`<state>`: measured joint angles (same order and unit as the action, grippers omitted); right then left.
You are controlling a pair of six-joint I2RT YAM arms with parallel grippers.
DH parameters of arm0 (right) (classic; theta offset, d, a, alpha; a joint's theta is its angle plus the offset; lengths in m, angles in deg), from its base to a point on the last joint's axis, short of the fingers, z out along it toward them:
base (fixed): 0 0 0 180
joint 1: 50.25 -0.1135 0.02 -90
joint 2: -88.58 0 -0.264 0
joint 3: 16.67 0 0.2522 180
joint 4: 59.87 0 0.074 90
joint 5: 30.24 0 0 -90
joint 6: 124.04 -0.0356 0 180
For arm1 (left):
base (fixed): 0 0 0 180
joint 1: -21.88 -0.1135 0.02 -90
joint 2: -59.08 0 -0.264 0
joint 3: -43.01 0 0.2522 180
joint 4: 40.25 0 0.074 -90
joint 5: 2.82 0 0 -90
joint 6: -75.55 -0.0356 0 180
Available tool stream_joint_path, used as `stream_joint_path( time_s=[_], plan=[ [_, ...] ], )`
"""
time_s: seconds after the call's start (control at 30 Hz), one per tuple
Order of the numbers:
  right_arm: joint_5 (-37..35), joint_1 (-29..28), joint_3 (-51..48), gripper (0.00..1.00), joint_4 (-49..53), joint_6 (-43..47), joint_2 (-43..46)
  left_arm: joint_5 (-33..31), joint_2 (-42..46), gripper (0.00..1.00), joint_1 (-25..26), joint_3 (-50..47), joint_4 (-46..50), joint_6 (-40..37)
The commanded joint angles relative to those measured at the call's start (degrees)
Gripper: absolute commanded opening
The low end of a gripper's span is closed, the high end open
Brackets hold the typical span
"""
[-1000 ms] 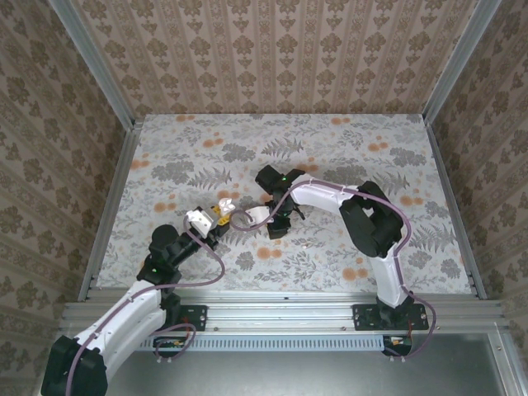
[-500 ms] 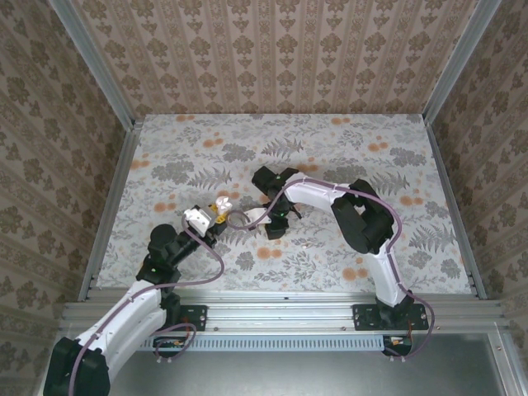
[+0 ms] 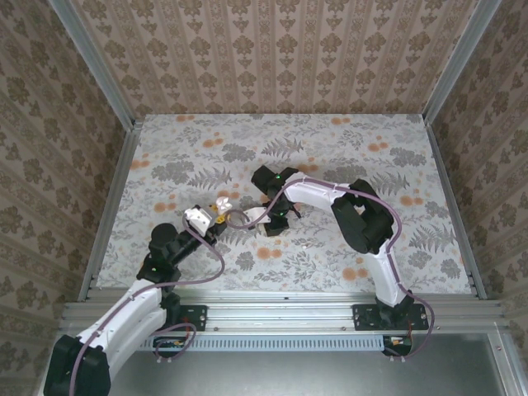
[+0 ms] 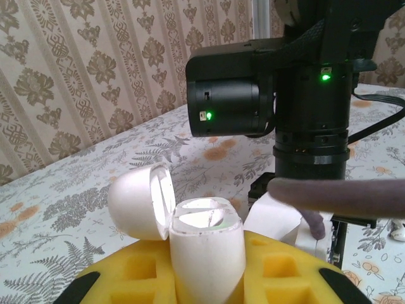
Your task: Insert the wireless bluetooth earbuds into the charging case
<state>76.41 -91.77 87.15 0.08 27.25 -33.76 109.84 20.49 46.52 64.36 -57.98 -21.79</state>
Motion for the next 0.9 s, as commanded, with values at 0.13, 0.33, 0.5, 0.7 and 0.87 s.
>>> stream_joint_path(
  time_s=[0.13, 0.33, 0.5, 0.7, 0.87],
  plan=[
    [1.7, 0.44, -11.28, 0.16, -12.15, -6.45, 10.25, 1.22, -2.1, 0.08, -0.39, 1.46, -0.51, -0.33],
    [5.56, 3.38, -22.72, 0.16, -25.23, -14.62, 20.86, 4.12, -7.56, 0.07, -0.12, 1.96, -6.04, 2.27],
    [7.65, 5.63, -34.07, 0.17, -40.12, -21.71, 30.66, 4.11, -13.54, 0.07, 3.95, 4.36, -11.6, 3.11],
    [6.88, 6.18, -44.8, 0.17, -55.92, -28.4, 41.94, 5.2, -22.49, 0.06, 7.27, 8.7, -18.56, 2.83],
    [6.58, 6.19, -48.23, 0.17, -62.22, -30.69, 47.37, 6.92, -28.51, 0.06, 9.79, 12.07, -21.98, 2.5]
  ],
)
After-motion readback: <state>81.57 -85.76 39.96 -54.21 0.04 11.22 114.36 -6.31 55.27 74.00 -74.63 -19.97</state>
